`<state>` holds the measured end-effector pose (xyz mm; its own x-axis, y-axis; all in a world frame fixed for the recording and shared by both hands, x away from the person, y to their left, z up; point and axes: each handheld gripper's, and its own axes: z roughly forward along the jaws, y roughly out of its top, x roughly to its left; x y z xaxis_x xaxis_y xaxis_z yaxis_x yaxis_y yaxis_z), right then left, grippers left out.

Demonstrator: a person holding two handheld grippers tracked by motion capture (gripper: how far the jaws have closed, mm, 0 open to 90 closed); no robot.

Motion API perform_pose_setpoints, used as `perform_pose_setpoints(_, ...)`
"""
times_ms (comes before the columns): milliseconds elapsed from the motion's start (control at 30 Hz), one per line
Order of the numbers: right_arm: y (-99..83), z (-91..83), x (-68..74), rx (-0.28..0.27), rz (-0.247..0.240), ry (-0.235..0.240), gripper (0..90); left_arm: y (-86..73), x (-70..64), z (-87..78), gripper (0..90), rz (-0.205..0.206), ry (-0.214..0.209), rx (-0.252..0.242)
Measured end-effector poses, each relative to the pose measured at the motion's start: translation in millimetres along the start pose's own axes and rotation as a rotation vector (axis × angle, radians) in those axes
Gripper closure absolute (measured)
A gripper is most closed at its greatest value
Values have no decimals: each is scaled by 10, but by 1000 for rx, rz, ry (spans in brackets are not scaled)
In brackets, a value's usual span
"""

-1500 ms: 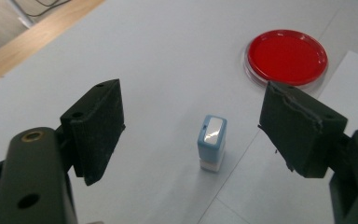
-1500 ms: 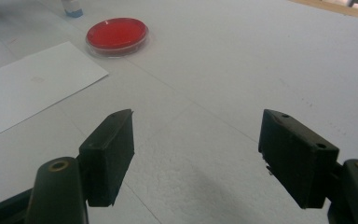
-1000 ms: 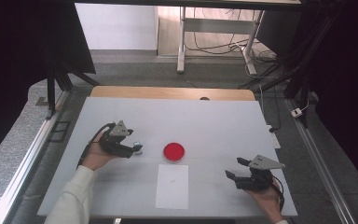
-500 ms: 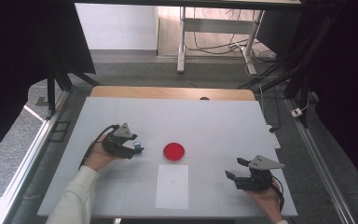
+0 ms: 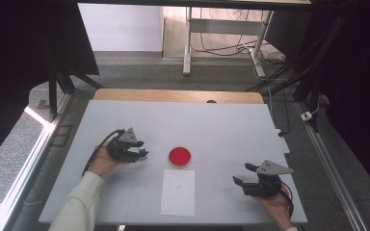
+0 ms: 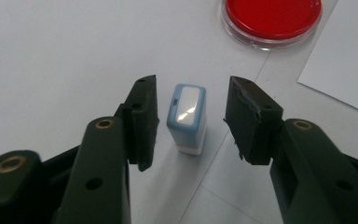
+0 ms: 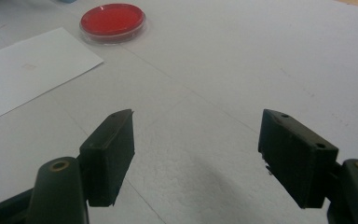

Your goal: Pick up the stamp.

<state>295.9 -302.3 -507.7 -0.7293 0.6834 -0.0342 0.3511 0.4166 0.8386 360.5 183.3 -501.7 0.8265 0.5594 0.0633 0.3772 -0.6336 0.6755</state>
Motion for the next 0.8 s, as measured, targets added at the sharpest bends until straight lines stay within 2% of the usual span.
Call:
perform_pose_setpoints(433, -4, 8, 2, 2, -2, 1, 264, -13, -5, 4, 715, 25, 5, 7)
perform_pose_setpoints(800, -4, 11, 13, -6, -8, 6, 265, -20, -2, 8, 745, 17, -19, -12)
